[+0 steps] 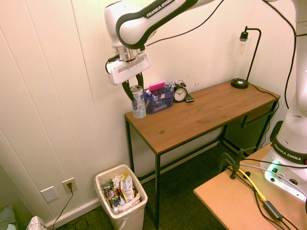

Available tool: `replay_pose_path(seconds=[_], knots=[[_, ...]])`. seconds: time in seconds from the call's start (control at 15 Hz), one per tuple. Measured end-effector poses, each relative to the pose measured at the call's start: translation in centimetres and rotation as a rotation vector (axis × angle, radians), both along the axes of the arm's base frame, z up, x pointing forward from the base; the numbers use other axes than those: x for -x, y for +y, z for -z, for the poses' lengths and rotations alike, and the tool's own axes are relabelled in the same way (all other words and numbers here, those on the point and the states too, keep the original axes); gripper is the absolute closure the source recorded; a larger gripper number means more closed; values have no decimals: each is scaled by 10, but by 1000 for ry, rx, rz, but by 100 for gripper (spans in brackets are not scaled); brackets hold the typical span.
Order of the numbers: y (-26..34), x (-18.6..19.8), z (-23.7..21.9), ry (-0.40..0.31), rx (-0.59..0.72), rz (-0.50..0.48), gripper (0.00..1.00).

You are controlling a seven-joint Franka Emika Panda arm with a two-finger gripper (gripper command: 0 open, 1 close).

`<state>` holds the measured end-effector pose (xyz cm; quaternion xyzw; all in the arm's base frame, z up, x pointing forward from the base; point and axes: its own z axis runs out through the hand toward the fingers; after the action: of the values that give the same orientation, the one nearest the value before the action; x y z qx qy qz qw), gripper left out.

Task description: Throw the can in the trash bin

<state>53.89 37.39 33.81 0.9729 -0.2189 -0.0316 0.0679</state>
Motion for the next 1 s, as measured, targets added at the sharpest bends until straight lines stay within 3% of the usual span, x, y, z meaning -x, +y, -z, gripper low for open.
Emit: replay_pose_path(seconds=[0.13, 0.2, 0.47, 1.0], knots=[[31, -4, 16, 39, -13, -49, 100], [45, -1, 22, 56, -13, -70, 0], [59, -3, 28, 97, -8, -117, 0], [60, -5, 24, 95, -18, -128, 0]])
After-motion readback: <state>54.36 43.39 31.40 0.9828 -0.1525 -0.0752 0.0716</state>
